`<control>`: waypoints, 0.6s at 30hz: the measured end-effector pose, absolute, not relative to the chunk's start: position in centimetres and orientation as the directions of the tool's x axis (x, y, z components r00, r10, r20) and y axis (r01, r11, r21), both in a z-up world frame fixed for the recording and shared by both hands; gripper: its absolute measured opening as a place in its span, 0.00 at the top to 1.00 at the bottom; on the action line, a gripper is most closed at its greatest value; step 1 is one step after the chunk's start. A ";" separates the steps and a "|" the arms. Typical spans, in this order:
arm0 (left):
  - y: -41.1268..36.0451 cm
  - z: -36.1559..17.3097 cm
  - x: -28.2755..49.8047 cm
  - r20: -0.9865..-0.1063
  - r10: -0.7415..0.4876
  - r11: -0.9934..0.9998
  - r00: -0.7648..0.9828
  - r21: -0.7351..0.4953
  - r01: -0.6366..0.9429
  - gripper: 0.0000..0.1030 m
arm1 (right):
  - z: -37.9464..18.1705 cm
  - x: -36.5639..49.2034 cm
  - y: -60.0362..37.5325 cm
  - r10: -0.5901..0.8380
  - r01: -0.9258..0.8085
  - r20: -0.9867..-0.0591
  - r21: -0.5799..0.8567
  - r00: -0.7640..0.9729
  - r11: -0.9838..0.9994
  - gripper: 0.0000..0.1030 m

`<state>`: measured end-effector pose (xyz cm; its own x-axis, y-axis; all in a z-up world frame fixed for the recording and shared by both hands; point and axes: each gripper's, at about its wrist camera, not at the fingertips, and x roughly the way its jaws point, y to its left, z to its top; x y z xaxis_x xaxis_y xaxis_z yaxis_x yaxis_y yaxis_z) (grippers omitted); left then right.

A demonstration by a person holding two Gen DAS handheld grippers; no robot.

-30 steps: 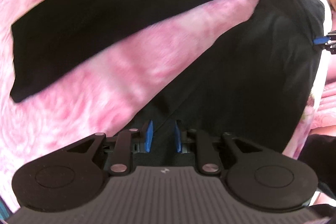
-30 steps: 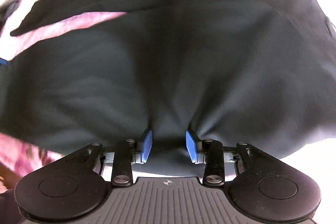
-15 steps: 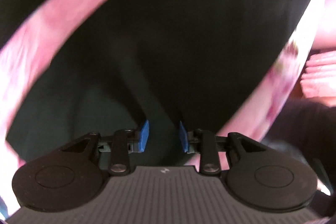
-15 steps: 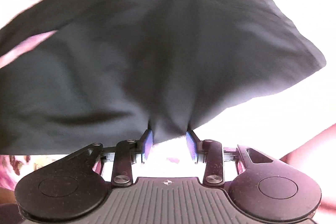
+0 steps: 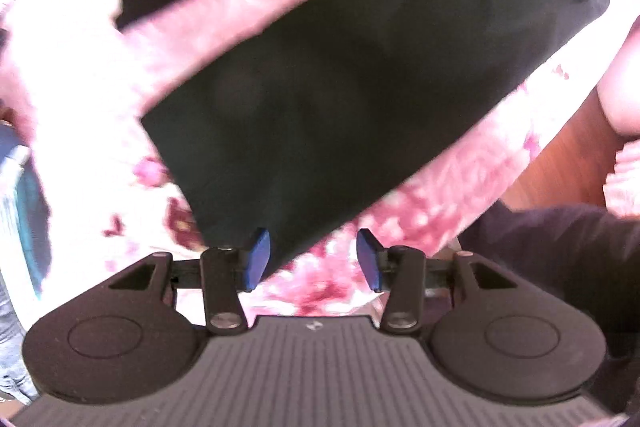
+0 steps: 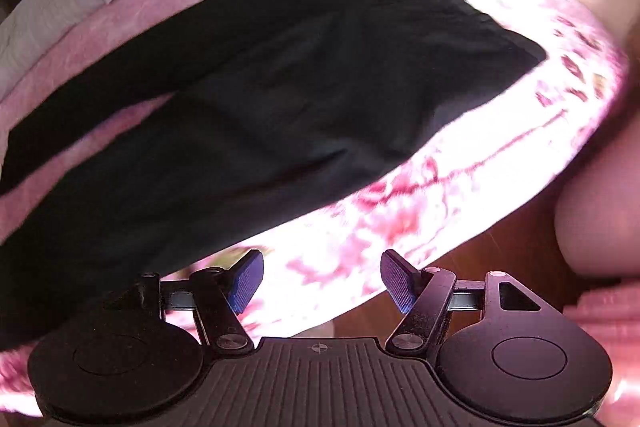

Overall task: Fold clothes
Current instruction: 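Lay the black trousers flat on the bedspread and open both grippers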

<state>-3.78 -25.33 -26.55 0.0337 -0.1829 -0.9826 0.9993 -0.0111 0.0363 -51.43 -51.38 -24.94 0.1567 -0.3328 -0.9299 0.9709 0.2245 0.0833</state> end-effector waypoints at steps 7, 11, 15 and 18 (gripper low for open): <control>-25.7 -20.3 -1.6 -0.942 -0.332 -0.012 0.053 0.061 0.998 0.32 | -17.9 -48.8 -46.8 -0.413 0.978 -0.898 0.074 0.150 0.194 0.34; -26.5 -18.2 -1.2 -0.934 -0.356 0.004 -0.026 -0.029 1.000 0.23 | -15.7 -47.4 -45.1 -0.435 0.974 -0.891 0.034 0.130 0.222 0.34; -26.8 -17.1 -2.2 -0.920 -0.391 -0.031 -0.037 -0.028 0.999 0.20 | -14.5 -46.4 -44.3 -0.458 0.956 -0.883 -0.041 0.101 0.290 0.34; -26.7 -16.9 -3.8 -0.908 -0.418 -0.072 -0.021 0.010 0.997 0.20 | -13.9 -46.0 -43.6 -0.449 0.928 -0.891 -0.108 0.068 0.356 0.34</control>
